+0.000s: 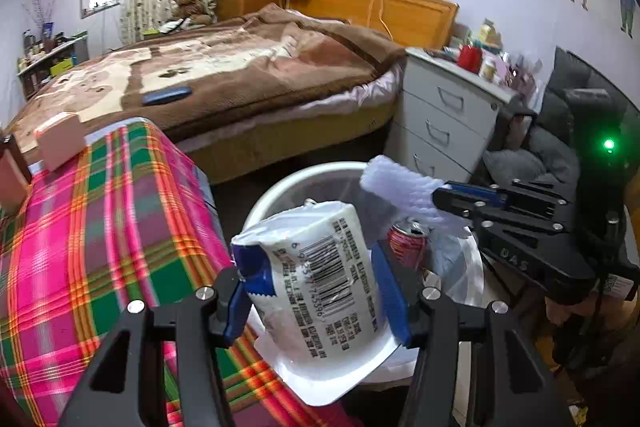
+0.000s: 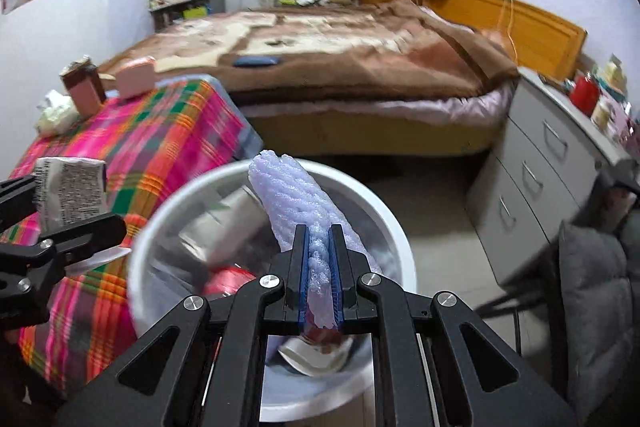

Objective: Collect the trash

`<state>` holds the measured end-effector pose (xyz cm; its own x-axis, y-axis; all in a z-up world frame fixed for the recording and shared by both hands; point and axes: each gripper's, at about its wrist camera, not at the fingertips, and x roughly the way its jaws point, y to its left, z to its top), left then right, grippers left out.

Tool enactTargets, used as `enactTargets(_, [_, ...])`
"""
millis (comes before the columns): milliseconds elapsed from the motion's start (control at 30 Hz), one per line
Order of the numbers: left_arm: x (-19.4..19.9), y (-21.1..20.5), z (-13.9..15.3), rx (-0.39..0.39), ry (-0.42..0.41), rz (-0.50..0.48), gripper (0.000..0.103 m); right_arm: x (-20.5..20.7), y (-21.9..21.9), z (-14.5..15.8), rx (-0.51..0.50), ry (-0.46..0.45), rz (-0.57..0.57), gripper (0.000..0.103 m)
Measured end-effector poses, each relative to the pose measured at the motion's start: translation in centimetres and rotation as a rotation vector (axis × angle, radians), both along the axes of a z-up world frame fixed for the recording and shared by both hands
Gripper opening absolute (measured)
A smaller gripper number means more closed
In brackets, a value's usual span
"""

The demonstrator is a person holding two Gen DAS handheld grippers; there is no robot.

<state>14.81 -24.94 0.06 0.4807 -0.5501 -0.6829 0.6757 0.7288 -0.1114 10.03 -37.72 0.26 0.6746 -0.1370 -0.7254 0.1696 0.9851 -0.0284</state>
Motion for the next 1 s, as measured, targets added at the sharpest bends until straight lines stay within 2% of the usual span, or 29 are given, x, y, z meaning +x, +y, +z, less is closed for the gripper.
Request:
enactTargets(100, [-0.4,-0.9,-0.4,0.015,-0.009,-0.009,0.059,0.5,-0.6,-1.3,0.03,0.039,-0.015,0.01])
enactTargets(167, [-0.6,-1.1,-0.4,0.011,-0.003,-0.019,0.069,0.7,-1.0,-1.6,0.06,0.047,-0.035,0.012])
enactTargets(467, [-1.2,0.1,0.7,-0.033,-0.006,0.014,0.075,-0.9,-1.1,-0.8,0.11,-0.025,-0.04,0.021])
enactTargets(500, [-1.3,0.4,0.9,-0.036,-0.012,0.02,0.075,-1.1,-0.9,-0.6,0.12,-0.037,-0.032,0.03])
enactTargets(533, [-1.6,0.6,1.2,-0.038,-0.02,0.023,0.076,-1.1,-0.8,-0.6,0.126,-0.038,-0.03,0.049])
enactTargets(600, [-2.0,1.3,1.6,-0.037,-0.035,0.032,0.078,-1.4,-0.4,-0.3,0.132,-0.045,-0.033,0.067])
enactTargets(767, [-3.3,3.6,2.8,-0.058,-0.071,0.082,0.078,-3.3,1.0,1.2,0.129,-0.11,-0.027,0.067])
enactTargets(1000, [-5.4,7.4,4.5,-0.061,-0.157,0.197,0.078,-6.3,3.5,3.0,0.058,-0.193,-0.077,0.067])
